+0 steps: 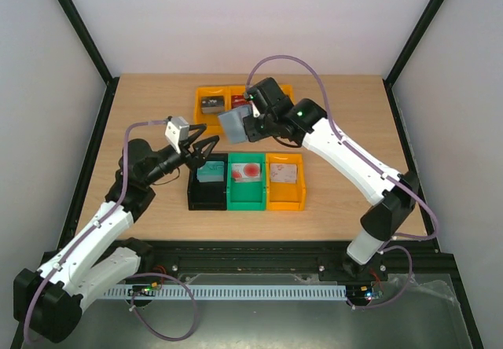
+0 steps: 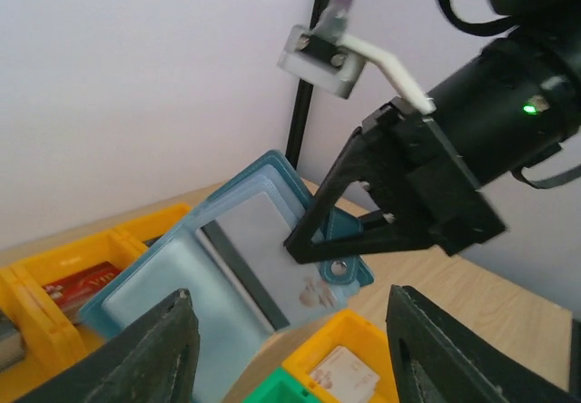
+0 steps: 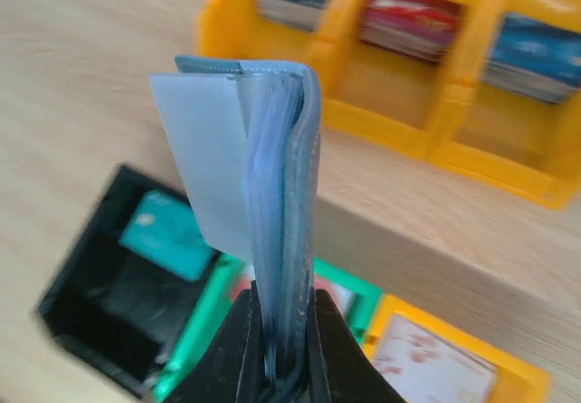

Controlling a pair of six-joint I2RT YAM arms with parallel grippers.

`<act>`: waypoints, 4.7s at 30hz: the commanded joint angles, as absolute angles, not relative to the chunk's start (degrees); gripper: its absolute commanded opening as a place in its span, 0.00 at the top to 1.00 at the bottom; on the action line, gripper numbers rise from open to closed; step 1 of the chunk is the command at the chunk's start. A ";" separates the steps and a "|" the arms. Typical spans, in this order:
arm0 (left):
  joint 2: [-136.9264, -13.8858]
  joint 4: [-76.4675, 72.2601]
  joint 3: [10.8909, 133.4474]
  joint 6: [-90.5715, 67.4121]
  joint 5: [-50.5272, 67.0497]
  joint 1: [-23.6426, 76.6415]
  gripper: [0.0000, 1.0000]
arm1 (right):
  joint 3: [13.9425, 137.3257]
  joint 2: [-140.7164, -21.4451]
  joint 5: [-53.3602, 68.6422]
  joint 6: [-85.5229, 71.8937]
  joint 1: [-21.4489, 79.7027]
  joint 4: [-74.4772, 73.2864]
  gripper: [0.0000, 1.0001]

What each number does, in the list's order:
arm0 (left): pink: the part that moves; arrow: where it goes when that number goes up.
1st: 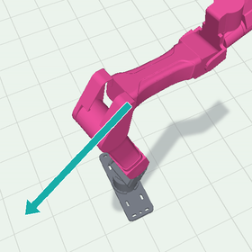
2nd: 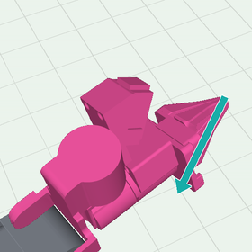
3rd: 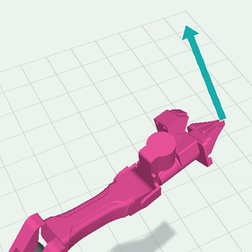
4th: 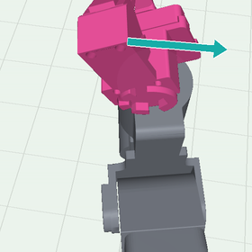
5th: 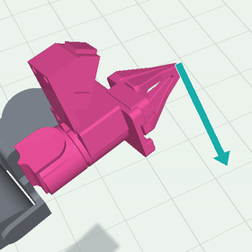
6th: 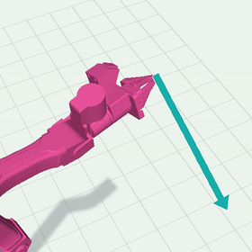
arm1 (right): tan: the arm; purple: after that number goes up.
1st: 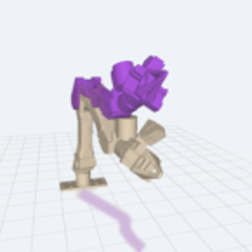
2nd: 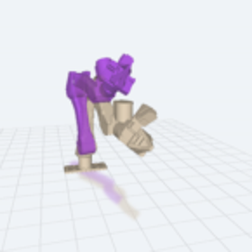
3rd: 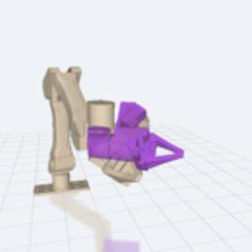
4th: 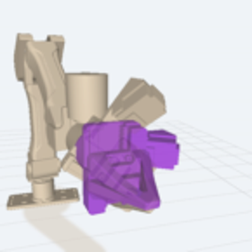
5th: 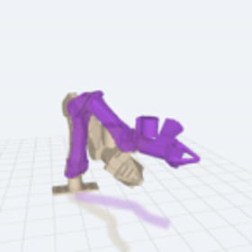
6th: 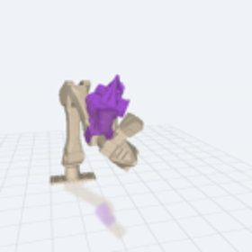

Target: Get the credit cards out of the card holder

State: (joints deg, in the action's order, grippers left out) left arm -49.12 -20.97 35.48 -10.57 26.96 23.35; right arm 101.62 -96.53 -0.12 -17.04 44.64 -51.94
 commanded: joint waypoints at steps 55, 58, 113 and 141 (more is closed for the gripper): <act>-48.03 -26.70 43.56 -21.36 46.69 23.40 0.98 | 66.45 -75.27 61.46 -30.79 36.26 19.55 0.94; -47.48 -25.41 43.38 -21.02 46.59 22.65 0.98 | 67.60 -75.26 63.89 -28.61 36.04 15.87 0.88; -47.35 -21.97 41.91 -21.79 44.13 19.75 0.98 | 67.29 -72.29 71.94 -25.84 28.42 9.34 0.98; -28.67 -9.09 24.98 112.11 35.35 21.97 0.98 | 67.46 -70.25 57.95 -28.57 16.44 2.78 0.98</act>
